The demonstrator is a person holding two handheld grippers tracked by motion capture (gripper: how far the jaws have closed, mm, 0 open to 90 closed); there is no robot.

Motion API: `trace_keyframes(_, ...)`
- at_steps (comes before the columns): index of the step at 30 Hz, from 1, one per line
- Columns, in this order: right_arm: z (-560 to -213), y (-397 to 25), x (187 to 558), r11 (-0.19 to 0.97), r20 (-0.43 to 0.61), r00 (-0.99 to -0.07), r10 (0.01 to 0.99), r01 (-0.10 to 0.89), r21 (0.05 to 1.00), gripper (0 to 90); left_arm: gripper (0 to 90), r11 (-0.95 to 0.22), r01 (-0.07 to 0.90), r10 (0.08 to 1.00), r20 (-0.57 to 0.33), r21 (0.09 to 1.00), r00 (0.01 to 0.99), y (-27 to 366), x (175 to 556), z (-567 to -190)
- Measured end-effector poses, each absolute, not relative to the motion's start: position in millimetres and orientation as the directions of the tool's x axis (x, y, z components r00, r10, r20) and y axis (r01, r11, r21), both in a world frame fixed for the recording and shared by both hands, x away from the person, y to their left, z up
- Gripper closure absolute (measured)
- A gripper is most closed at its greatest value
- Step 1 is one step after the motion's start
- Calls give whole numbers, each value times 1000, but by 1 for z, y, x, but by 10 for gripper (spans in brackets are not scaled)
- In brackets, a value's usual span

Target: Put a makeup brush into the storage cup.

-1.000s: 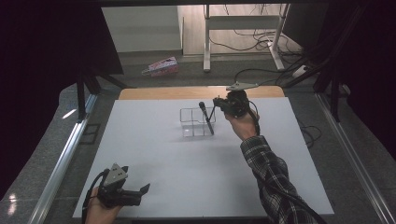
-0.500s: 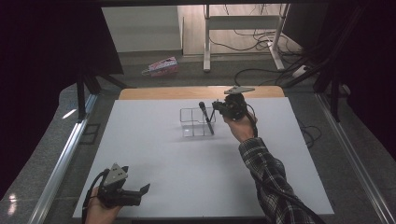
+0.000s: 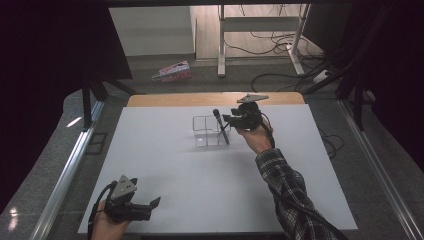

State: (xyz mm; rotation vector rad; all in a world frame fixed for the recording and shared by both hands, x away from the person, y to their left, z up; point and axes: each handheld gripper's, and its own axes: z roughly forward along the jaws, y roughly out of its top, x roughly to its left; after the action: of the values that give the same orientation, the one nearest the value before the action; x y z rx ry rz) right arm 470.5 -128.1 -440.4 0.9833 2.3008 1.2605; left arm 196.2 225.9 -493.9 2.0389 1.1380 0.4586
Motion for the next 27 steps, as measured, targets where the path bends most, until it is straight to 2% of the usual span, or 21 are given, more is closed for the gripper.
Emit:
trace_keyframes(4,-442,-129,477,324,92,-695,713,443,836,108,11,-329,573,839,-46,751,542,226,196,-494)
trace_keyframes(7,-443,-128,478,316,95,-680,727,454,833,22,11,-328,573,839,-47,751,541,226,196,-494)
trace_keyframes(27,-442,-127,469,358,76,-697,713,455,815,11,9,-322,570,840,-49,756,540,226,196,-493)
